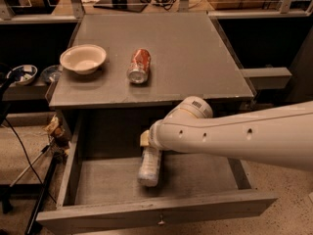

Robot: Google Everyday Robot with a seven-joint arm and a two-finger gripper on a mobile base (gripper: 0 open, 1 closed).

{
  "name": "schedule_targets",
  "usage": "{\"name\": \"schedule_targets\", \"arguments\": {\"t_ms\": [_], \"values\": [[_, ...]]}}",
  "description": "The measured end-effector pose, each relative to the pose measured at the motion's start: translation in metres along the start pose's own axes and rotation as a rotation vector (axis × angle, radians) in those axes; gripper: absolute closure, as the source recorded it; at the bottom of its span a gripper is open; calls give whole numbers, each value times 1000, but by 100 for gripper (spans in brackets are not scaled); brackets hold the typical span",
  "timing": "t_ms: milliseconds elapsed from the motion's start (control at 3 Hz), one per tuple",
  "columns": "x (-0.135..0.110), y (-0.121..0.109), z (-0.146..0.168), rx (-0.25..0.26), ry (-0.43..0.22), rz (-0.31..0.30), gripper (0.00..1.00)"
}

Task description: Place blue plastic bottle into top drawer

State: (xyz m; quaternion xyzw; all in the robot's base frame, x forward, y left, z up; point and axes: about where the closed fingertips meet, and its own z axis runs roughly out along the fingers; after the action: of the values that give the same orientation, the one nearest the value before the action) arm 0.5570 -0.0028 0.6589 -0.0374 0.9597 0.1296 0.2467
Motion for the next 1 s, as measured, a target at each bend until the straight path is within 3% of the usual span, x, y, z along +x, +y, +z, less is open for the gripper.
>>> {"name": "schedule_targets", "arguments": {"t_ms": [1000], "values": [[25,18,13,-59,57,-13,97]]}}
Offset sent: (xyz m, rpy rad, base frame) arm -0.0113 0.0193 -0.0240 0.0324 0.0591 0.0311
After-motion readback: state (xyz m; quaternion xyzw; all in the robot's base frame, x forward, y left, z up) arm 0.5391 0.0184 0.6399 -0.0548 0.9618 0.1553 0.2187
